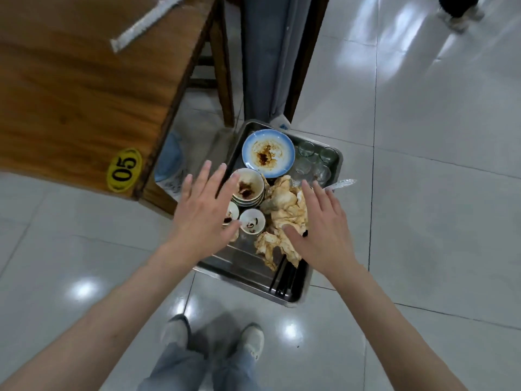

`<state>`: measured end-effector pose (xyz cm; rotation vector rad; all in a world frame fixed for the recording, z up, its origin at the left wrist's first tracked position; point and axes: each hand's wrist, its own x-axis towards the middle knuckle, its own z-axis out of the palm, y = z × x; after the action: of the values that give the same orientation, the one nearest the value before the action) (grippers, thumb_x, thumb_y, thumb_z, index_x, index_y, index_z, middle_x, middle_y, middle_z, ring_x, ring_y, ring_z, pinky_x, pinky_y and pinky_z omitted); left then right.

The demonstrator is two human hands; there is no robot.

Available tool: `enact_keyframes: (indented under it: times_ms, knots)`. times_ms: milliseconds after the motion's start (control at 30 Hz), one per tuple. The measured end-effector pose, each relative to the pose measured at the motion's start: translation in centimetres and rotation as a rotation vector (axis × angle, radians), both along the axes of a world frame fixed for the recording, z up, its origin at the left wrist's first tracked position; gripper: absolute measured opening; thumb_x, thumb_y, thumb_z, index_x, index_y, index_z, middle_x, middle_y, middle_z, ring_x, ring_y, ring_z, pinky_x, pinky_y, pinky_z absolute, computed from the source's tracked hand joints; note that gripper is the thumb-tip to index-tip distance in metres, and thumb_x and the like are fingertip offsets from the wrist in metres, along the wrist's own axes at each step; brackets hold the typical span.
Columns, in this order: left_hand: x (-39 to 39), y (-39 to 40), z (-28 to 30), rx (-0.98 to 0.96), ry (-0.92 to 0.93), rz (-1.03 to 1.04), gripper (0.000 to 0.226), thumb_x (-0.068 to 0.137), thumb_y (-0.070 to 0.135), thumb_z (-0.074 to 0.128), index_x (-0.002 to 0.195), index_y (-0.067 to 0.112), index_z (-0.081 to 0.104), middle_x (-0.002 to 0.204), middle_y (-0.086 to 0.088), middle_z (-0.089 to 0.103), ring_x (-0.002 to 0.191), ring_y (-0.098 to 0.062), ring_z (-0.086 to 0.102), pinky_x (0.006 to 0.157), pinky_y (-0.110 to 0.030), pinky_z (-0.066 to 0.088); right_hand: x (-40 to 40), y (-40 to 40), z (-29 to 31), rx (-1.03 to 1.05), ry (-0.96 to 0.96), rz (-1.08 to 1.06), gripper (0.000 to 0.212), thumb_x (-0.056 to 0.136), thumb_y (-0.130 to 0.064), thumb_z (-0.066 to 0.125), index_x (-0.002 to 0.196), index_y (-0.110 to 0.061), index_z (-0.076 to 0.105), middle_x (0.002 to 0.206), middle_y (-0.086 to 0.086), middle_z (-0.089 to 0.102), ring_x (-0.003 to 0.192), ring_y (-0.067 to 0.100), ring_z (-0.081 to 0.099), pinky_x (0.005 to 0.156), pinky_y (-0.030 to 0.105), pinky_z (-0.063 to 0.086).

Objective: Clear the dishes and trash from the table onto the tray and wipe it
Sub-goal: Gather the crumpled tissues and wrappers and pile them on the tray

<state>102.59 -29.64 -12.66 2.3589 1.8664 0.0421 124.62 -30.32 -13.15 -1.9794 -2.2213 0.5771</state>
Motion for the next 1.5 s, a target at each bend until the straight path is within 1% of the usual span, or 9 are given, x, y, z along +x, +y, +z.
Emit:
enact_keyframes:
  times_ms: [133, 233, 300, 467, 667, 833, 967, 1200, 1500]
  knots:
    - [-5.1, -3.2, 5.5, 0.008, -0.106, 0.198, 0.090, 0.079, 0.045, 0.064, 0.149, 0.021, 0.012, 0.154, -0.006, 0.024, 0.144, -0.027, 0.010, 0.113, -0.046, 0.006, -3.8, -1.1, 5.2, 0.003, 0.032, 0.064, 0.080, 0.086, -0.045, 0.055, 0.148, -0.018, 0.013, 0.154, 0.004, 0.020, 0.143, 0.025, 0.009, 0.115, 0.046, 0.014]
    - [-9.9, -5.8, 9.5, 0.022, -0.224, 0.366, 0.087, 0.079, 0.034, 0.069, 0.147, 0.018, 0.019, 0.145, -0.010, 0.039, 0.137, -0.034, 0.028, 0.108, -0.053, 0.022, -7.9, -1.7, 8.4, 0.008, 0.041, 0.140, 0.076, 0.087, -0.042, 0.054, 0.148, -0.017, 0.016, 0.153, 0.002, 0.025, 0.142, 0.024, 0.014, 0.116, 0.044, 0.014]
    - [-13.6, -7.6, 11.6, 0.047, -0.295, 0.450, 0.082, 0.079, 0.028, 0.070, 0.145, 0.015, 0.023, 0.136, -0.012, 0.048, 0.127, -0.035, 0.041, 0.103, -0.053, 0.030, -11.2, -1.9, 10.4, 0.051, 0.046, 0.187, 0.074, 0.087, -0.040, 0.055, 0.147, -0.017, 0.018, 0.150, 0.003, 0.030, 0.140, 0.024, 0.020, 0.115, 0.041, 0.016]
    - [-23.0, -11.0, 14.7, 0.093, -0.375, 0.579, 0.073, 0.078, 0.017, 0.070, 0.140, 0.008, 0.033, 0.123, -0.012, 0.056, 0.112, -0.032, 0.052, 0.098, -0.048, 0.035, -20.1, -1.3, 14.1, 0.079, 0.035, 0.226, 0.076, 0.087, -0.039, 0.057, 0.147, -0.018, 0.017, 0.144, 0.003, 0.039, 0.137, 0.025, 0.027, 0.113, 0.039, 0.020]
    - [-34.5, -10.9, 16.8, 0.079, -0.352, 0.591, 0.069, 0.080, 0.023, 0.068, 0.140, 0.009, 0.036, 0.125, -0.011, 0.056, 0.114, -0.030, 0.050, 0.100, -0.043, 0.035, -30.5, -0.3, 16.0, 0.090, 0.045, 0.148, 0.075, 0.087, -0.038, 0.059, 0.147, -0.017, 0.019, 0.141, 0.004, 0.043, 0.133, 0.024, 0.033, 0.111, 0.039, 0.027]
    - [-40.4, -8.6, 17.3, 0.062, -0.392, 0.534, 0.063, 0.084, 0.022, 0.065, 0.139, 0.012, 0.039, 0.121, -0.007, 0.058, 0.109, -0.027, 0.051, 0.096, -0.040, 0.038, -36.4, 0.4, 16.0, 0.068, 0.050, 0.114, 0.072, 0.088, -0.040, 0.056, 0.146, -0.016, 0.020, 0.143, 0.005, 0.040, 0.133, 0.022, 0.032, 0.112, 0.037, 0.024]
    - [-42.6, -5.7, 17.0, 0.025, -0.428, 0.477, 0.056, 0.085, 0.020, 0.063, 0.137, 0.012, 0.043, 0.123, -0.006, 0.058, 0.113, -0.025, 0.050, 0.097, -0.039, 0.039, -39.3, 2.1, 15.8, 0.108, 0.054, 0.068, 0.069, 0.087, -0.037, 0.059, 0.145, -0.015, 0.027, 0.142, 0.005, 0.042, 0.132, 0.021, 0.036, 0.110, 0.037, 0.030]
    - [-45.2, 0.8, 15.7, -0.030, -0.412, 0.327, 0.048, 0.088, 0.022, 0.059, 0.134, 0.016, 0.048, 0.125, -0.001, 0.057, 0.118, -0.021, 0.047, 0.100, -0.035, 0.038, -41.7, 7.1, 13.7, 0.065, 0.025, -0.059, 0.064, 0.089, -0.038, 0.058, 0.142, -0.015, 0.032, 0.143, 0.003, 0.043, 0.131, 0.019, 0.038, 0.106, 0.032, 0.031]
    - [-47.2, 14.8, 14.9, -0.079, -0.355, 0.196, 0.046, 0.088, 0.020, 0.060, 0.132, 0.022, 0.050, 0.126, 0.004, 0.056, 0.123, -0.015, 0.046, 0.102, -0.033, 0.040, -42.7, 20.3, 10.7, 0.038, 0.004, -0.275, 0.057, 0.090, -0.036, 0.056, 0.139, -0.015, 0.038, 0.138, 0.004, 0.047, 0.126, 0.020, 0.043, 0.102, 0.035, 0.042]
